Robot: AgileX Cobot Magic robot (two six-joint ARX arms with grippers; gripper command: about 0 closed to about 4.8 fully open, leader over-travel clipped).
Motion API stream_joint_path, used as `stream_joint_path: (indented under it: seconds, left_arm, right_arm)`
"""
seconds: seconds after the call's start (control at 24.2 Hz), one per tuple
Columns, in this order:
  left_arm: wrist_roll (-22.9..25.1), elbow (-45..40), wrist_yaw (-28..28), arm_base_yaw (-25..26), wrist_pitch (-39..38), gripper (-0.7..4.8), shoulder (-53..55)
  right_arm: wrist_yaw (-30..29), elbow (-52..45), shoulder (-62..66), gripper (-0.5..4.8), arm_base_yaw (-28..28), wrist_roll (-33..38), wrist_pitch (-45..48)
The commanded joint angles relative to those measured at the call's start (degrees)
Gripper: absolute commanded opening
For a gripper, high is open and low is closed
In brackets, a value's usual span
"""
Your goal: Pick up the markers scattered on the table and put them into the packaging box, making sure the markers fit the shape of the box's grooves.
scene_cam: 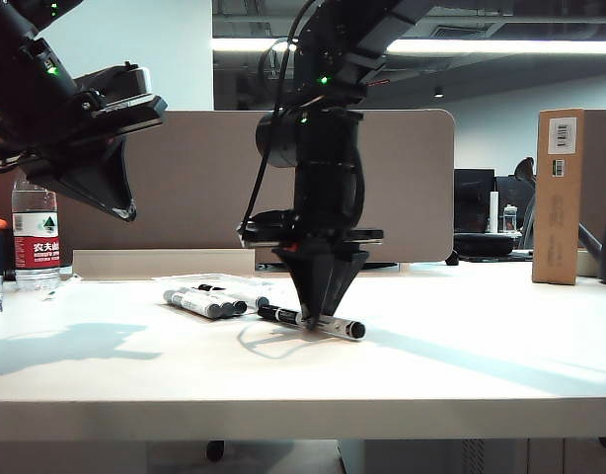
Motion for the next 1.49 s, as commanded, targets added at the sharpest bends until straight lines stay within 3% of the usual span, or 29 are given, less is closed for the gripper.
stream_joint_path:
  seconds: [0.04, 0.25, 0.58, 0.87, 1.28, 1.32, 1.45, 1.49]
  left_arm:
    - [0.13, 0.07, -1.42, -0.09, 0.31, -0.04, -0.28]
    - [0.20, 0.07, -2.99, -0.09, 0.48, -0.04, -0.44]
    - [0.15, 0.07, -2.97, -0.09, -1.29, -0.04, -3.10]
    - [-0.07, 0.07, -3.02, -0.09, -3.80, -0.04, -5.53]
    - [0.20, 0.04, -2.99, -0.09, -4.66, -0.04, -10.51]
    - [0.22, 0.04, -2.99, -0.09, -4.81, -0.04, -10.60]
    - [0.24, 0.04, -2.97, -0.09, -5.09, -0.04, -10.60]
    - [0.24, 0.04, -2.97, -0.09, -5.09, -0.04, -10.60]
  right_arm:
    - [-3.19, 0.22, -4.66, -0.04, 0.04, 1.51, 0.52]
    - [-4.15, 0.50, -8.74, -0.04, 0.04, 2.56, 5.42]
    - [-9.27, 3.50, -5.51, -0.04, 0.04, 2.62, 25.99]
    - [-11.21, 14.97, 4.42, -0.04, -0.13, 2.56, 26.34]
    - [-10.82, 15.45, 7.32, 0.03, -0.74, 2.67, 30.21]
    - [-10.82, 15.45, 7.32, 0.32, -0.74, 2.67, 30.27]
    - [-10.78, 15.45, 7.30, 2.51, -0.79, 2.60, 29.90]
    - [-10.78, 15.45, 7.30, 2.66, -0.79, 2.60, 29.79]
